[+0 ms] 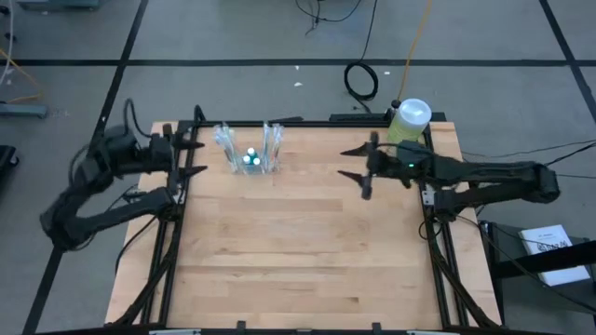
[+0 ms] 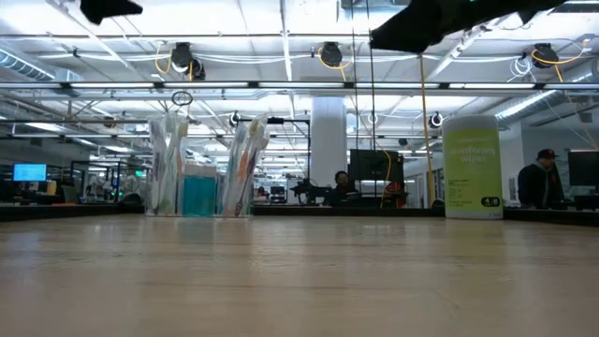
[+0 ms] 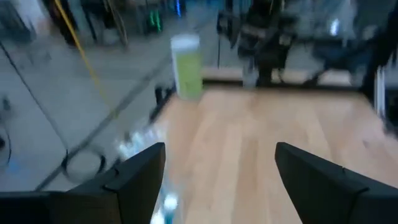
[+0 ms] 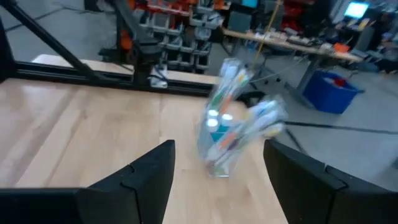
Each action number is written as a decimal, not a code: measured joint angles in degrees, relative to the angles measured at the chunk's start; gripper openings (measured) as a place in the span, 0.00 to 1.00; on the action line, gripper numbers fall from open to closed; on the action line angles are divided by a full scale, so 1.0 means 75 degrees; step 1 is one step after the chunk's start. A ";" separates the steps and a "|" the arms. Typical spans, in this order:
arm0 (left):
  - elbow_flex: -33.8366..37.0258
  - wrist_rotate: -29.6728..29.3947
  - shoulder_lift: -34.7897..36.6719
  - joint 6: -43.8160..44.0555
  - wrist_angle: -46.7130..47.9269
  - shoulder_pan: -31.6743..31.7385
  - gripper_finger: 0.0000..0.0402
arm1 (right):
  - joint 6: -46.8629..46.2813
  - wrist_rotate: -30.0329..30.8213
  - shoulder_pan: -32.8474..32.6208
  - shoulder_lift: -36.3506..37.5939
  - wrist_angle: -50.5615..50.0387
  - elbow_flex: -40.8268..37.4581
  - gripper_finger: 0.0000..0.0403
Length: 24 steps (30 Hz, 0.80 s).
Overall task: Pick & Place toothbrushing station
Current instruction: Return to Home Position
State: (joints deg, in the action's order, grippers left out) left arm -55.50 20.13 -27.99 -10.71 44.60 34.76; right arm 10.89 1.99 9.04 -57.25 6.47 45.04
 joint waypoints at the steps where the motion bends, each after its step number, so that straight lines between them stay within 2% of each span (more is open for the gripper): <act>1: 0.0519 0.0079 0.0394 0.0197 -0.0583 0.0000 0.77 | 0.0051 0.0108 0.0011 0.0249 -0.0233 0.0000 0.59; 5: 0.2307 -0.0313 0.1661 0.0976 -0.1762 0.0006 0.77 | 0.0185 0.0171 0.0023 0.0913 -0.0465 -0.0146 0.59; 12: 0.4588 -0.0326 0.2947 0.1576 -0.3375 -0.0003 0.77 | -0.0597 0.0164 0.0020 0.1957 -0.0482 -0.0791 0.59; 16: 0.5468 -0.0320 0.3336 0.2001 -0.4038 -0.0013 0.77 | -0.0686 0.0215 0.0020 0.2423 -0.0106 -0.1329 0.59; 24: 0.6682 -0.0297 0.3655 0.2099 -0.5825 -0.0680 0.77 | -0.1187 0.1324 0.0020 0.3084 0.0405 -0.2234 0.59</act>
State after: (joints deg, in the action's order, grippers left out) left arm -5.38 17.91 -0.58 5.04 0.91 29.66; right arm 1.98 11.92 9.19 -34.12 9.51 28.28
